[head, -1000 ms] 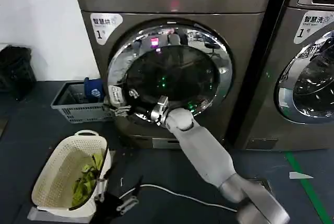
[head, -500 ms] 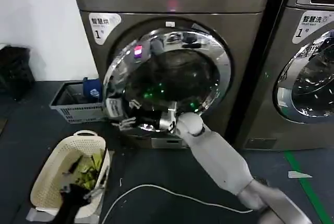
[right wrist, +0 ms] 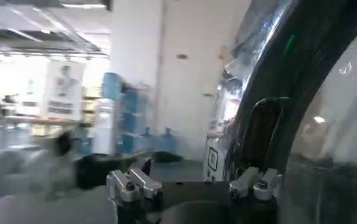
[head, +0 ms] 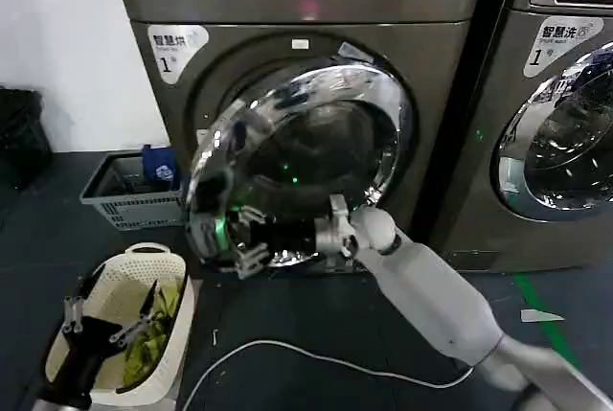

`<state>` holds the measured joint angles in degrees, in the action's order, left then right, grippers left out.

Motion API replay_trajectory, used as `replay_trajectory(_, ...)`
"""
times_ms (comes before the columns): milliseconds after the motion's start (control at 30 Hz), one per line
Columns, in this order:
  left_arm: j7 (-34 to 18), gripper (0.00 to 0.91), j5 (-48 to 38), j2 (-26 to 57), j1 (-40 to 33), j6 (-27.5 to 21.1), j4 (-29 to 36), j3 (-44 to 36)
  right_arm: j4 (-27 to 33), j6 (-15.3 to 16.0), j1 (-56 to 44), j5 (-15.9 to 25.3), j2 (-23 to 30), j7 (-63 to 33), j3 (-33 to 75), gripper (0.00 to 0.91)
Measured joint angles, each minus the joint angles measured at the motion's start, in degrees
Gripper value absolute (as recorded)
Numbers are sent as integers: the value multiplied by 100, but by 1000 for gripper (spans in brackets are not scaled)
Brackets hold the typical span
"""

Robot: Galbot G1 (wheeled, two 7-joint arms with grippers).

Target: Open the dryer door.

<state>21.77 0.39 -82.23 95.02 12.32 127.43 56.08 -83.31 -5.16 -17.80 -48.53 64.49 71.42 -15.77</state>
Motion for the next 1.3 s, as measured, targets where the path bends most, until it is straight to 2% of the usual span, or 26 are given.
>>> replay_trajectory(300,149,907,-105,181,-248,-122,1,-74,-28,13,-178,-105,-312,1097,187,907)
replay_trajectory(833,183,907,12,712,-790,-518,-127,-840,-470,26,-642,-9,-997,1262,621,907)
replay_trajectory(1300,335,907,-25,1263,-1499,-494,-533,-1651,51,-143,-1254,168,-1102,1138,1636,907)
